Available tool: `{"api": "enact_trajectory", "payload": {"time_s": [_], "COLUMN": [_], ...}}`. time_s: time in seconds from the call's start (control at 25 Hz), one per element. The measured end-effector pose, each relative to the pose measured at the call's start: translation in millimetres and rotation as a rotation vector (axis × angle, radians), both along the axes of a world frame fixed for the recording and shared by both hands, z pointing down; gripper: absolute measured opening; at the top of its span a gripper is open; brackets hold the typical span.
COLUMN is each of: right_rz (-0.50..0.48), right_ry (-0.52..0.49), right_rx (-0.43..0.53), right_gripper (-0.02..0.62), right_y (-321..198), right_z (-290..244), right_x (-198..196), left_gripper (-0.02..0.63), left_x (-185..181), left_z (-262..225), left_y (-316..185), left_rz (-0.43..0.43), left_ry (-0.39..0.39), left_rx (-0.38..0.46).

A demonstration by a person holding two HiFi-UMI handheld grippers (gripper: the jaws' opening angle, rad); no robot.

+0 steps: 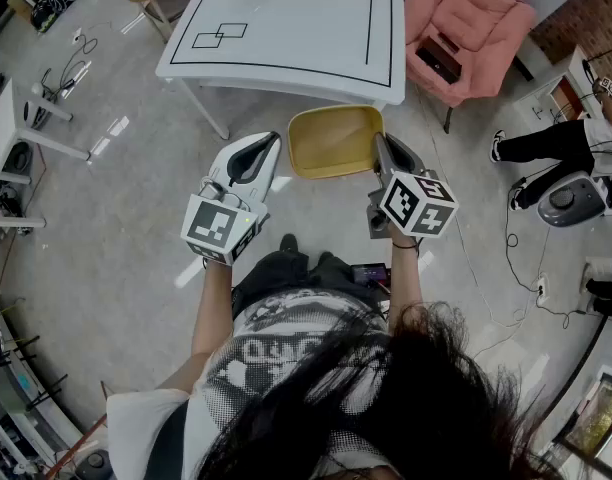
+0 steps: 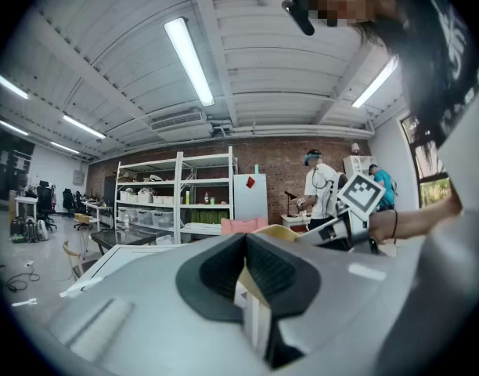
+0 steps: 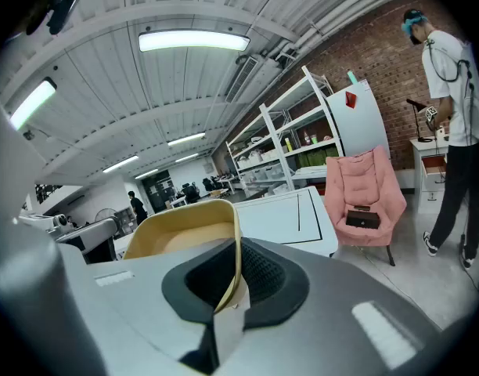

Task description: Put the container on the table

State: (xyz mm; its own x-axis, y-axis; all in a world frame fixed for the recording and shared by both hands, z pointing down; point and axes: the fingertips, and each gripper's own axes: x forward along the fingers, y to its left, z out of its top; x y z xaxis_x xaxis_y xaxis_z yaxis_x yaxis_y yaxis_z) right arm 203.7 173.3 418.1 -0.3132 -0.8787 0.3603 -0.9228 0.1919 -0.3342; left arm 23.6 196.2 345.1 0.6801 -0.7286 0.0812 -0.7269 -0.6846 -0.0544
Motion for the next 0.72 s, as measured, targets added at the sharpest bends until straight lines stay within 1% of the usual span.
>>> {"api": "enact_trajectory", "payload": {"time_s": [0.24, 0.52, 0.72], "right_rz": [0.004, -0.013, -0.015], "right_ry": [-0.013, -0.008, -0.009], "right_rx": [0.002, -0.013, -0.017], "right_gripper": [0.021, 0.021, 0.021], "right_y": [-11, -21, -25], "right_z": [4, 5, 9], "right_x": [-19, -44, -62], "left_gripper": [0.000, 0.000, 0.000], "left_x": [-17, -37, -53], "left_z": [-1, -1, 0], "left_y": [-9, -21, -22], "left_rz": [0.008, 0.014, 0.032], "left_ry": [0.011, 0.016, 0.003], "left_rx": [0.006, 0.008, 0.018]}}
